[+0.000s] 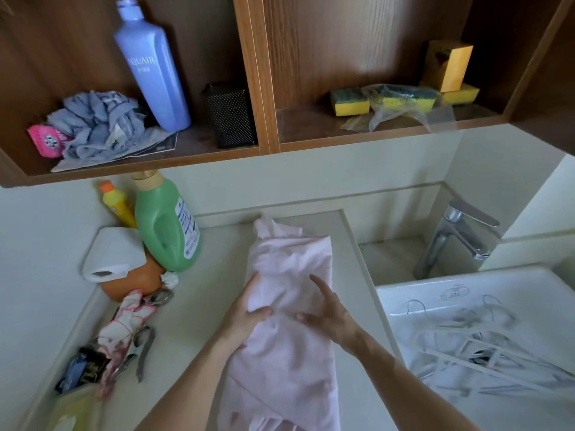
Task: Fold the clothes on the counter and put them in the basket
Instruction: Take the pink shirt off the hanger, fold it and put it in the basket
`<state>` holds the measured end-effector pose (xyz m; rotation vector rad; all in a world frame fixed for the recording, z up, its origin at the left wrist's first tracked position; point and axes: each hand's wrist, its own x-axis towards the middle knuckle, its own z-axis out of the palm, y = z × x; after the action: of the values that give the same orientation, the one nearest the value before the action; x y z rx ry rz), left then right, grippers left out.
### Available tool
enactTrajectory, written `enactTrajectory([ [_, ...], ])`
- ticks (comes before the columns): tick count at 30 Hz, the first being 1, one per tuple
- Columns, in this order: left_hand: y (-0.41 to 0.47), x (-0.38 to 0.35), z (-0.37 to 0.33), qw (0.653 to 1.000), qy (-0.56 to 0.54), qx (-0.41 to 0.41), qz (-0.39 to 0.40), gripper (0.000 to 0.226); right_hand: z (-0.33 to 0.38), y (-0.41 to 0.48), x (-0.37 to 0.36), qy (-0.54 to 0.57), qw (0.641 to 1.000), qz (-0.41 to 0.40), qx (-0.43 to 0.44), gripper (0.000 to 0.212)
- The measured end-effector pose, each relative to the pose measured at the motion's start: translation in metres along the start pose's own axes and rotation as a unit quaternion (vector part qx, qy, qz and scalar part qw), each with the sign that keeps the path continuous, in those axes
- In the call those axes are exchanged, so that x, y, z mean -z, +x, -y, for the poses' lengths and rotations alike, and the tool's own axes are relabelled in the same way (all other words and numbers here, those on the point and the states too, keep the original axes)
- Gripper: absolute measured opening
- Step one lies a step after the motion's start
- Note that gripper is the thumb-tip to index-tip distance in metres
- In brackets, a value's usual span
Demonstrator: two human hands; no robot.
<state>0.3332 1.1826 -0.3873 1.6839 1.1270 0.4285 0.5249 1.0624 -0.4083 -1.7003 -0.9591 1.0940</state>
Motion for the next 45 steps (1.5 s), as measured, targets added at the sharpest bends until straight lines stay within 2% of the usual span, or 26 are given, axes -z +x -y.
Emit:
enactTrajectory([
  [2, -0.003, -0.001, -0.004, 0.999, -0.016, -0.038, 0.011, 0.067, -0.005, -0.008, 0.0, 0.046, 0.999, -0.005, 0.017, 0.098],
  [5, -0.007, 0.002, -0.015, 0.997, 0.02, -0.069, 0.029, 0.062, -0.004, -0.013, 0.008, 0.086, 0.996, -0.004, 0.017, 0.085],
  [8, -0.014, 0.006, -0.032, 0.994, 0.054, -0.09, 0.037, 0.063, 0.006, -0.013, 0.016, -0.066, 0.997, -0.046, -0.012, 0.083],
  [11, -0.018, 0.008, -0.053, 0.99, 0.058, -0.123, 0.027, 0.064, 0.025, -0.02, 0.019, -0.265, 0.956, -0.119, 0.05, 0.105],
  [14, -0.027, 0.007, -0.084, 0.984, 0.055, -0.165, 0.027, 0.062, 0.049, -0.03, 0.02, -0.392, 0.899, -0.108, 0.162, 0.125],
  [16, -0.036, 0.004, -0.106, 0.98, 0.063, -0.185, 0.035, 0.062, 0.062, -0.032, 0.028, -0.435, 0.867, -0.137, 0.203, 0.125],
  [18, -0.047, 0.002, -0.125, 0.974, 0.089, -0.201, 0.056, 0.061, 0.07, -0.032, 0.04, -0.444, 0.834, -0.192, 0.265, 0.112],
  [19, -0.053, 0.002, -0.133, 0.972, 0.1, -0.205, 0.065, 0.06, 0.075, -0.034, 0.048, -0.434, 0.834, -0.192, 0.281, 0.096],
  [22, -0.065, 0.003, -0.153, 0.966, 0.148, -0.206, 0.052, 0.057, 0.096, -0.042, 0.067, -0.383, 0.885, -0.126, 0.232, 0.043],
  [24, -0.072, 0.006, -0.166, 0.952, 0.218, -0.217, -0.006, 0.052, 0.105, -0.046, 0.073, -0.385, 0.885, -0.108, 0.237, 0.018],
  [25, -0.075, 0.007, -0.171, 0.936, 0.263, -0.231, -0.044, 0.05, 0.107, -0.048, 0.077, -0.361, 0.894, -0.097, 0.246, 0.012],
  [27, -0.082, 0.004, -0.172, 0.908, 0.295, -0.285, -0.085, 0.059, 0.107, -0.055, 0.085, -0.282, 0.918, -0.073, 0.269, 0.028],
  [28, -0.085, 0.002, -0.169, 0.909, 0.275, -0.305, -0.072, 0.068, 0.106, -0.06, 0.09, -0.242, 0.926, -0.063, 0.282, 0.025],
  [30, -0.092, -0.003, -0.163, 0.928, 0.206, -0.309, -0.011, 0.093, 0.108, -0.075, 0.099, -0.187, 0.93, -0.03, 0.315, 0.008],
  [32, -0.099, -0.007, -0.16, 0.955, 0.139, -0.255, 0.064, 0.116, 0.112, -0.096, 0.104, -0.157, 0.928, -0.018, 0.338, 0.005],
  [33, -0.103, -0.009, -0.159, 0.964, 0.12, -0.219, 0.089, 0.118, 0.115, -0.107, 0.106, -0.154, 0.928, -0.016, 0.34, 0.007],
  [34, -0.106, -0.01, -0.158, 0.968, 0.124, -0.195, 0.1, 0.108, 0.116, -0.115, 0.108, -0.161, 0.928, -0.021, 0.336, 0.009],
  [38, -0.119, -0.016, -0.152, 0.954, 0.212, -0.2, 0.071, 0.023, 0.114, -0.151, 0.12, -0.239, 0.934, -0.054, 0.261, 0.033],
  [39, -0.125, -0.02, -0.151, 0.954, 0.203, -0.208, 0.075, 0.018, 0.115, -0.163, 0.122, -0.261, 0.934, -0.055, 0.238, 0.045],
  [42, -0.151, -0.038, -0.148, 0.957, 0.152, -0.221, 0.114, 0.031, 0.118, -0.207, 0.113, -0.275, 0.942, -0.043, 0.188, 0.081],
  [43, -0.159, -0.045, -0.146, 0.953, 0.14, -0.228, 0.139, 0.027, 0.117, -0.22, 0.108, -0.265, 0.945, -0.054, 0.184, 0.082],
  [45, -0.171, -0.065, -0.14, 0.943, 0.129, -0.243, 0.189, 0.014, 0.109, -0.246, 0.102, -0.271, 0.937, -0.095, 0.198, 0.064],
])
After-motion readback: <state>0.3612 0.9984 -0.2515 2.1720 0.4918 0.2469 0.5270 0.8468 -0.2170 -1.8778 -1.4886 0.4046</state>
